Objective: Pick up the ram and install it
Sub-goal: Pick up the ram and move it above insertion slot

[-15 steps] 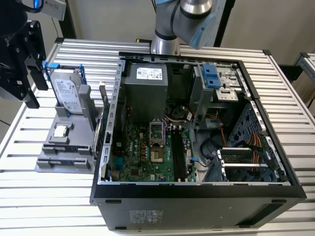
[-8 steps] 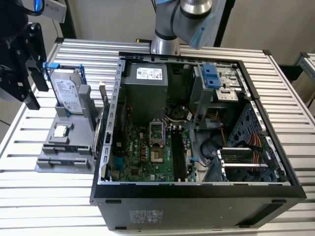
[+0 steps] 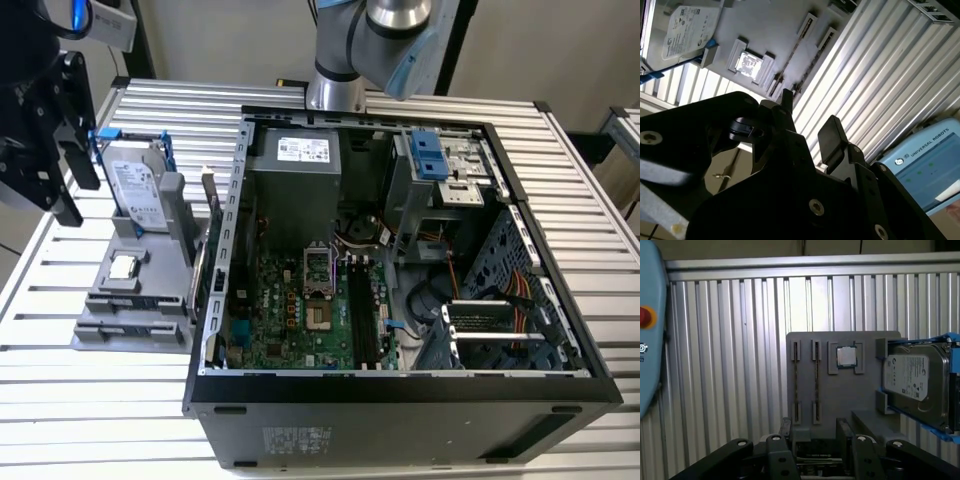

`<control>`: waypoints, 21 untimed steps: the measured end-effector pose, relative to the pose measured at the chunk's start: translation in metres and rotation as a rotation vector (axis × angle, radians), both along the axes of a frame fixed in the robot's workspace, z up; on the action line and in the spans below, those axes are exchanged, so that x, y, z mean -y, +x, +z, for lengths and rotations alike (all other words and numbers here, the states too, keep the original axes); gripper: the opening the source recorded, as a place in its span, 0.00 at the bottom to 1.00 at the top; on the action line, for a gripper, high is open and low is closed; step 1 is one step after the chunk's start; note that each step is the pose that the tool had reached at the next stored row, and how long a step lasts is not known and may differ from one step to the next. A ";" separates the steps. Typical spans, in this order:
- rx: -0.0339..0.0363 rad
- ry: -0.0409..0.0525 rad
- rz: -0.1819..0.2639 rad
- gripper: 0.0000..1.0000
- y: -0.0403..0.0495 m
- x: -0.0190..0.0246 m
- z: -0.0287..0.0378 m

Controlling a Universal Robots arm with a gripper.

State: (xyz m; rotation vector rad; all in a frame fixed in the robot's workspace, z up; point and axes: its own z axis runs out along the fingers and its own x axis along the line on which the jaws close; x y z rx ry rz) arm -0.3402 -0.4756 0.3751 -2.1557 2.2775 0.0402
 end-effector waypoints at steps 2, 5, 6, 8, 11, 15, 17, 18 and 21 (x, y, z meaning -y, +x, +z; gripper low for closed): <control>0.0001 0.0000 0.000 1.00 0.0000 0.0000 -0.0009; 0.0000 0.0000 0.000 1.00 0.0000 0.0003 -0.0025; -0.0001 0.0000 0.000 1.00 0.0000 0.0004 -0.0030; -0.0002 -0.0001 0.000 1.00 0.0000 0.0005 -0.0040; -0.0001 0.0001 0.000 1.00 0.0000 0.0007 -0.0059; -0.0002 0.0000 0.000 1.00 0.0000 0.0010 -0.0081; -0.0003 0.0000 0.001 1.00 0.0000 0.0011 -0.0092; -0.0004 -0.0001 0.003 1.00 0.0000 0.0012 -0.0097; -0.0003 0.0000 0.010 1.00 0.0000 0.0012 -0.0112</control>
